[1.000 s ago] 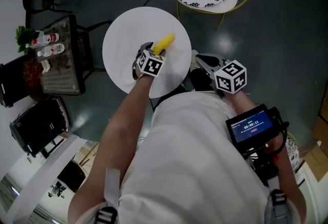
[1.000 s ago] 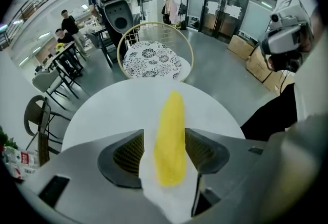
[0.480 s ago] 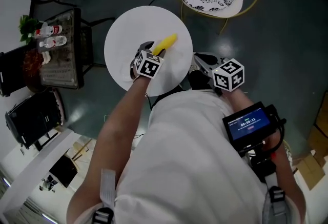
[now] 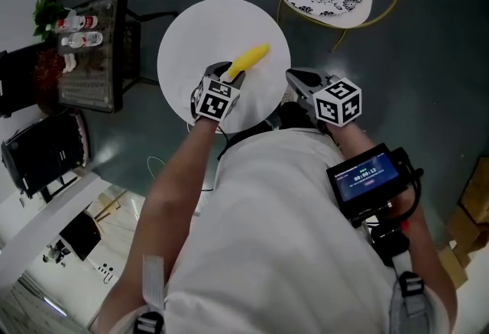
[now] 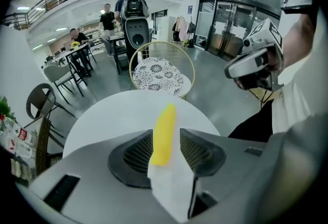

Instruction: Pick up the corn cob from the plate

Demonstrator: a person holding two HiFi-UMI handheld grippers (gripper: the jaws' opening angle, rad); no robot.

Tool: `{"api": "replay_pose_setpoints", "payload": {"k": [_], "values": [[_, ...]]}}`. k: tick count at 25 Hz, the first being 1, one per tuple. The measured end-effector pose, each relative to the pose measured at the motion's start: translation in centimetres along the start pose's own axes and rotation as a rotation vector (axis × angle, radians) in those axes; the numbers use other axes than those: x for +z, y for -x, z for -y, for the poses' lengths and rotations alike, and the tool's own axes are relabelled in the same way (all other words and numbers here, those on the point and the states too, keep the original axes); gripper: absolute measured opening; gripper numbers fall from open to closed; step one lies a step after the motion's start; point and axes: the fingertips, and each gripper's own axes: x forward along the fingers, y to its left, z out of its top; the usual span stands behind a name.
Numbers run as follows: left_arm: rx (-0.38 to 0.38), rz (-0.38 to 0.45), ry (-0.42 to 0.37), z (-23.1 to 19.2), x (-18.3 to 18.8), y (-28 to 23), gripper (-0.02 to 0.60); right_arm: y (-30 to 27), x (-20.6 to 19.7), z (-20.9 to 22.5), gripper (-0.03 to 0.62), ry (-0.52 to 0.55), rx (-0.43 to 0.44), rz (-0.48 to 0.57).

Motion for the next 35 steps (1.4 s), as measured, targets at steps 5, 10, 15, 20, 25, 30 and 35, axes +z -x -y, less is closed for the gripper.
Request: {"api": "replay_pose_setpoints", "payload": {"k": [5,10,15,20,25,30,35], "values": [[0.049,0.063,0.063,0.3,-0.2,2.4,0.074,-0.2,0.2,-0.4,0.009,0.02,0.023,-0.01],[0.099,0.155,0.165,-0.3,-1.6,5.8,0.012,-1.3,0.5,-1.8,0.009,0.055,0.038,-0.02],[0.133,0.259,0.253,0.3,-3.8,9.5,0.011,-1.8,0.5,-4.1,0.009,0.096,0.041,-0.009],[0.168,0.342,0.301,1.2,-6.7,13.3,0.011,-1.5,0.4,-7.5,0.009,0.133,0.048,0.033],[0.185,0.427,0.352,1.9,-8.2,16.5,0.011,-0.7,1.2,-10.6,0.009,0.171,0.052,0.076],[0.178,0.548,0.401,4.0,-10.5,21.3,0.011,1.0,0.0,-15.6,0.009,0.234,0.046,0.112],[0.184,0.619,0.419,4.3,-11.6,23.9,0.011,1.2,-0.4,-19.1,0.009,0.309,0.083,0.14]]}}
